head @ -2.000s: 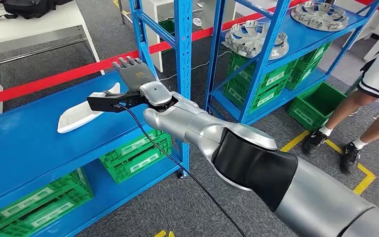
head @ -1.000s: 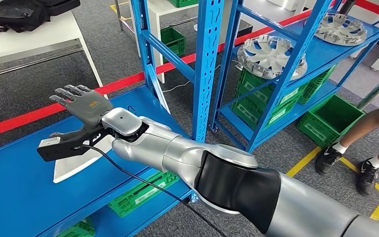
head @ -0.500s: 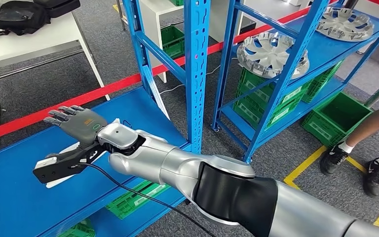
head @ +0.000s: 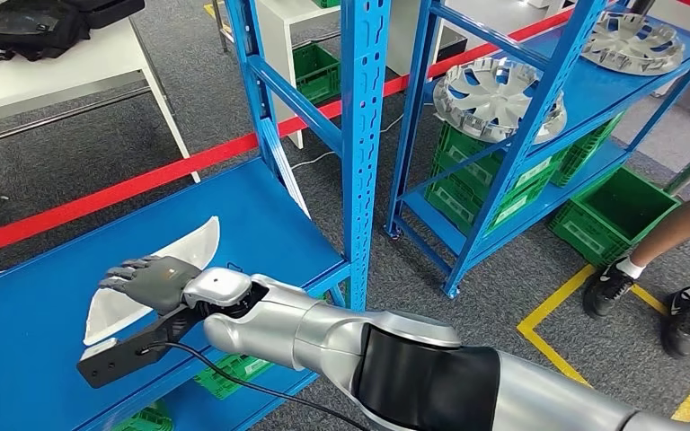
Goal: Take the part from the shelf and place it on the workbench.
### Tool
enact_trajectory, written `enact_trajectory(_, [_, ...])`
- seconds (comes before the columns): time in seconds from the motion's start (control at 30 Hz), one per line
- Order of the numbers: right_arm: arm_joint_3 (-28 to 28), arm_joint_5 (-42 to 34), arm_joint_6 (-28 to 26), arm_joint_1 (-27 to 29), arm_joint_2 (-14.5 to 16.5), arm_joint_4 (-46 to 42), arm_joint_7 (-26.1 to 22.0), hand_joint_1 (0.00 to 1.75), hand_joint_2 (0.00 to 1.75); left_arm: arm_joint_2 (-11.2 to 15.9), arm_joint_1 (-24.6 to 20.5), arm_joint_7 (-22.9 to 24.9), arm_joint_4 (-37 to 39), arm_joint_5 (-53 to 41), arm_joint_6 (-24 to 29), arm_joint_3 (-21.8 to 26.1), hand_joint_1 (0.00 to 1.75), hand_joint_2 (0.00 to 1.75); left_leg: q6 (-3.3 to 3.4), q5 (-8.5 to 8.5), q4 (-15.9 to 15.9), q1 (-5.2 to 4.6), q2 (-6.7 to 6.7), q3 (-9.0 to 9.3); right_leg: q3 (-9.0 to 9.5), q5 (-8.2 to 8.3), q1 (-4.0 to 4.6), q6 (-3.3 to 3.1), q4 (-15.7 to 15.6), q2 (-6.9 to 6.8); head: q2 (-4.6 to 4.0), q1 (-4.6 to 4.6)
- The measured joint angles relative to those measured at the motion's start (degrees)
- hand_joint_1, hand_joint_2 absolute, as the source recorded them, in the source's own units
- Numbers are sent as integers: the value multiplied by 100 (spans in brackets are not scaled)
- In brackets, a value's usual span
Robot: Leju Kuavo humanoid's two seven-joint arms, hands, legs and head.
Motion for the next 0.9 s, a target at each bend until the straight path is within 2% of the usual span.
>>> enact_trajectory(0.2, [73, 15, 46, 135, -2, 80, 33, 0, 175, 3, 9, -17, -1, 0, 0, 1, 0, 0, 1, -2, 0, 0, 0, 0, 3, 0, 0, 0, -5, 0, 0, 0])
enact_trajectory(0.33, [122, 104, 10, 197, -2, 121, 137, 0, 0, 3, 9, -24, -1, -1, 0, 1, 0, 0, 2, -2, 0, 0, 1, 1, 4, -1, 0, 0, -7, 1, 0, 1])
enact_trajectory(0.63, [298, 423, -784, 81, -15, 158, 687, 0, 0, 3, 25, 86, 0, -11, 0, 35, 0, 0, 2, -2, 0, 0, 1, 3, 6, 0, 0, 1, -7, 1, 0, 0])
enact_trajectory(0.77, [306, 403, -1094, -205, -13, 94, 711, 0, 0, 2, 30, 103, 0, -15, 0, 78, 0, 0, 1, -2, 0, 0, 1, 5, 9, 0, 0, 1, -6, 1, 0, 1])
enact_trajectory(0.9, [306, 322, -1174, -408, 11, -73, 584, 0, 0, -3, 25, 88, -1, -22, 0, 95, 0, 0, 1, -2, 0, 0, 1, 8, 11, 0, 0, 1, -7, 1, 0, 0])
